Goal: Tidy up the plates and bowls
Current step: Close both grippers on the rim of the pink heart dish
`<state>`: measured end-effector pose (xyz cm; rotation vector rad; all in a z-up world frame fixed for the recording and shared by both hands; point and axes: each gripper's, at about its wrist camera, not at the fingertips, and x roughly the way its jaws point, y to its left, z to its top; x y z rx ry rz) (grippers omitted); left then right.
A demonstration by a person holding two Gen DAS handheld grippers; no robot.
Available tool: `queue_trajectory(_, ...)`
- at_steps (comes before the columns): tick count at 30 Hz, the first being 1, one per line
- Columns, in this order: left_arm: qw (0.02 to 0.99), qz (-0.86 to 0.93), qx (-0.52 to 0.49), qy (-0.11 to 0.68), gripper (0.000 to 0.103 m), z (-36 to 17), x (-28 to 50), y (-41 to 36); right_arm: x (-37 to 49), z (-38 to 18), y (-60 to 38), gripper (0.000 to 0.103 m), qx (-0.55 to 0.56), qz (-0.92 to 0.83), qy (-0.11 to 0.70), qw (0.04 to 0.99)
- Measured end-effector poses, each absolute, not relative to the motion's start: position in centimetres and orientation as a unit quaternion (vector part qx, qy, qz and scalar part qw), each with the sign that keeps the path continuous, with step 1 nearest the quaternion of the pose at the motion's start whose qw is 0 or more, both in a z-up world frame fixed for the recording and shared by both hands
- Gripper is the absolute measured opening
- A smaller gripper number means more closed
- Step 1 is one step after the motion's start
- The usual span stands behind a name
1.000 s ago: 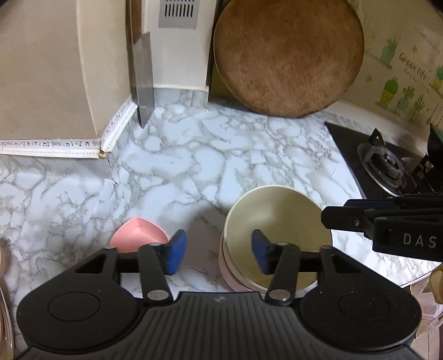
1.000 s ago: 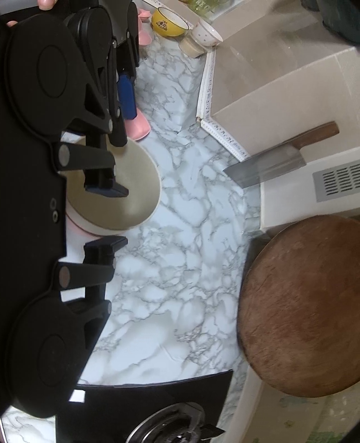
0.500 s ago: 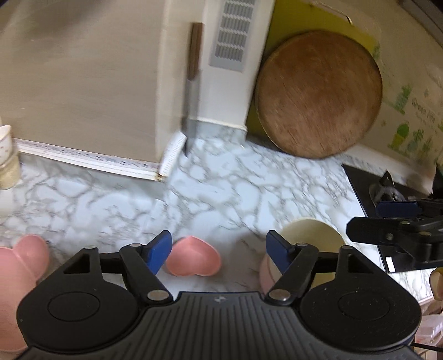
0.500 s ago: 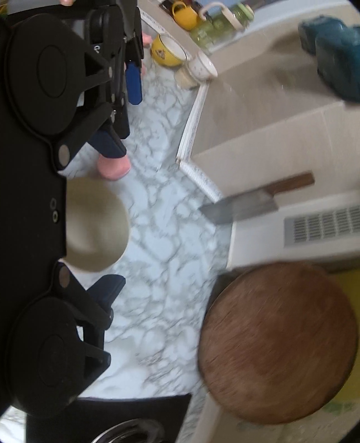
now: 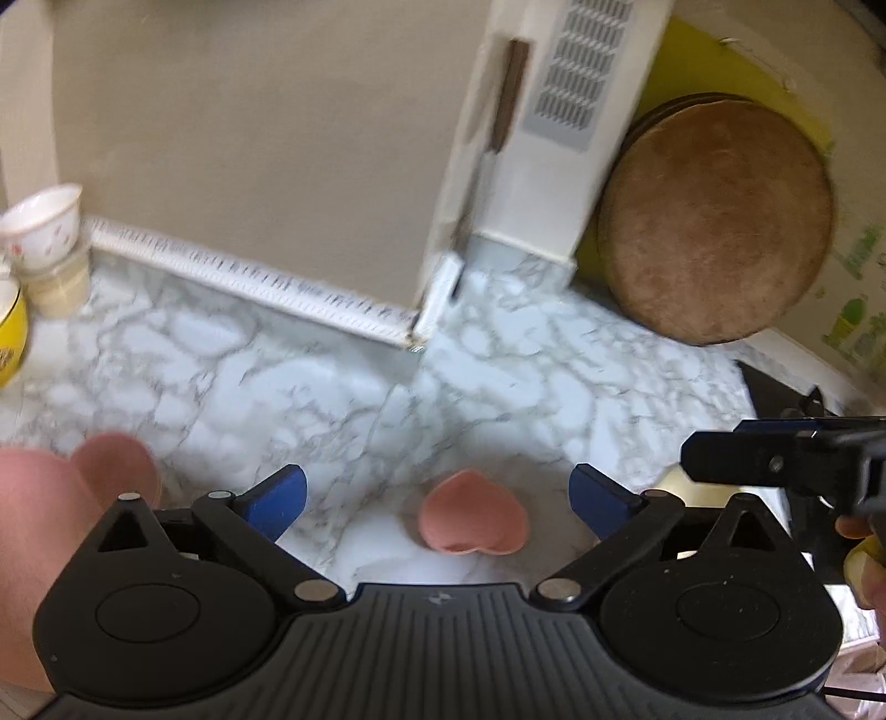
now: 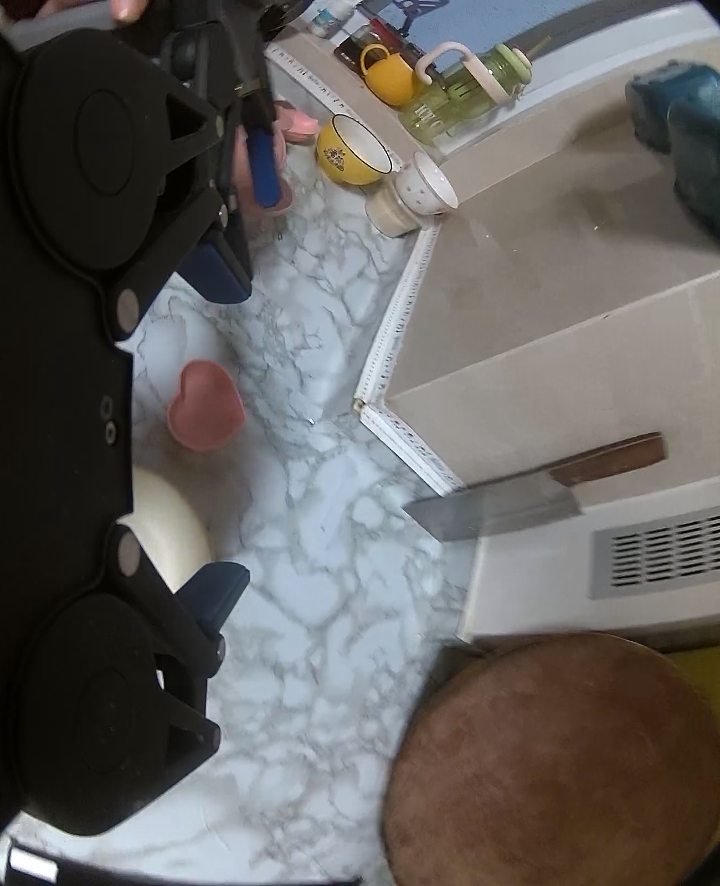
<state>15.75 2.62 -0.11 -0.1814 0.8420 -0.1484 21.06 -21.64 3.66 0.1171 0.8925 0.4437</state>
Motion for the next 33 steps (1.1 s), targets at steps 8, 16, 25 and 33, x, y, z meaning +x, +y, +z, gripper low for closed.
queue_trajectory(8,0.889,-0.043,-0.098,0.446,0.102,-4.2,17.6,3.5,25.1,0.7,-19.1,0.100,0.049,0.208,0.476,0.853)
queue_trajectory(16,0.887,-0.033,-0.077,0.454,0.102,-6.7,19.0,2.4,28.2,-2.1,-17.1,0.095,0.031,0.216,0.517,0.827)
queue_trajectory(25,0.887,-0.042,-0.070,0.454,0.101,-8.2,19.8,1.5,30.3,-5.0,-16.9,0.086,0.039,0.196,0.569,0.798)
queue_trajectory(33,0.874,-0.064,-0.077,0.476,0.067,-9.2,20.7,0.9,30.7,-5.7,-16.1,0.073,0.028,0.187,0.577,0.794)
